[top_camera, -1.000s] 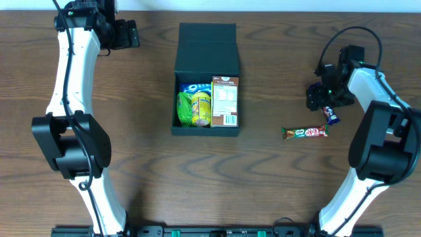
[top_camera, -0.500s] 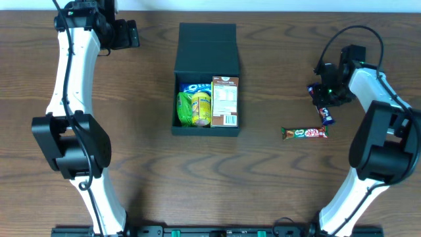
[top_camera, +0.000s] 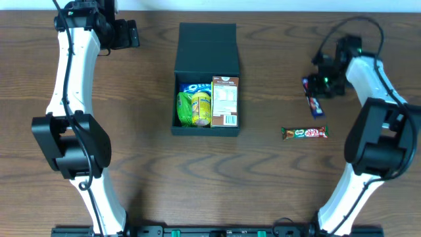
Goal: Pack container
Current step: 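Carry the Cadbury bar with the right gripper over the box, then lower the Cadbury bar into the box's left side and release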
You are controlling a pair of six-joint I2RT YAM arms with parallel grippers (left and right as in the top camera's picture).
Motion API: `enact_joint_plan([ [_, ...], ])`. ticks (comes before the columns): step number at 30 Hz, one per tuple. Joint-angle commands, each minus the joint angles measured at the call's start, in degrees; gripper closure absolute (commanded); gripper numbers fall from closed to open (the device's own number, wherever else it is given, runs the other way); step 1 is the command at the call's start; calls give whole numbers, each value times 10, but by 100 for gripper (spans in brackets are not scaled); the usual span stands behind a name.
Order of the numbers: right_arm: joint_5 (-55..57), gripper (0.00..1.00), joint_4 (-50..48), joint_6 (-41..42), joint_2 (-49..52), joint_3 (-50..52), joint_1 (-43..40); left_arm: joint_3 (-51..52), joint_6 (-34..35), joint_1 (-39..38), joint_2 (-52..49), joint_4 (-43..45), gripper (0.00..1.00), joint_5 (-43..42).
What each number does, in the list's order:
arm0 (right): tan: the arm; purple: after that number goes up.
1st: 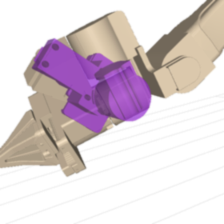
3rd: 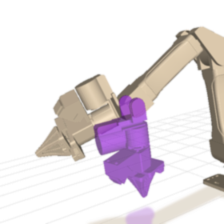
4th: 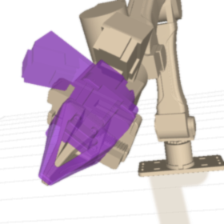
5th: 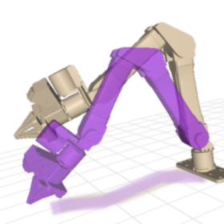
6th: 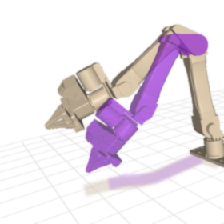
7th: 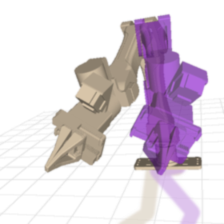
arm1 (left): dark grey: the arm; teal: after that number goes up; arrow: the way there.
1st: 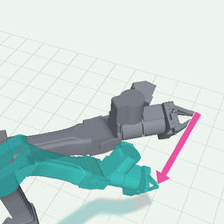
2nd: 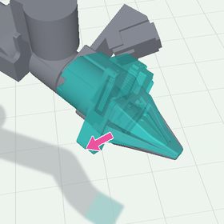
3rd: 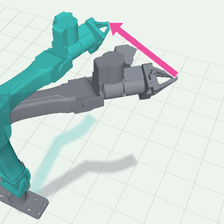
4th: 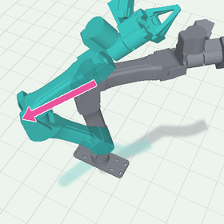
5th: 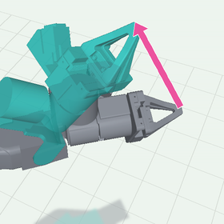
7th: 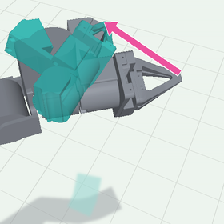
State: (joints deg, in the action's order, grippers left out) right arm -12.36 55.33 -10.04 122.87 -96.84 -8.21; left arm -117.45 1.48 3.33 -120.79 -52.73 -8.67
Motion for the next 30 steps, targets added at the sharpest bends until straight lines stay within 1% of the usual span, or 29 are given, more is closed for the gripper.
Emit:
enact_joint_plan([
  [1, -42, 95, 34, 31, -7, -95, 50, 4, 2, 4, 2, -2, 5, -3],
  [6, -42, 99, 81, 115, -7, -218, 150, 4, -8, 8, 2, -2, 5, -2],
  [10, -42, 99, 80, 193, -7, -277, 233, 4, -29, 12, 2, -2, 5, -1],
  [14, -34, 99, 71, 301, -7, -280, 311, 4, -33, 19, 2, 1, 5, 1],
  [19, 22, 99, 70, 407, -7, -259, 375, 4, -32, 28, 2, 3, 5, 0],
  [23, 60, 99, 63, 457, -6, -256, 416, 4, -32, 40, 1, 3, 4, -4],
  [30, 132, 99, 48, 509, -1, -255, 471, 4, -26, 58, 2, 4, 5, -19],
])
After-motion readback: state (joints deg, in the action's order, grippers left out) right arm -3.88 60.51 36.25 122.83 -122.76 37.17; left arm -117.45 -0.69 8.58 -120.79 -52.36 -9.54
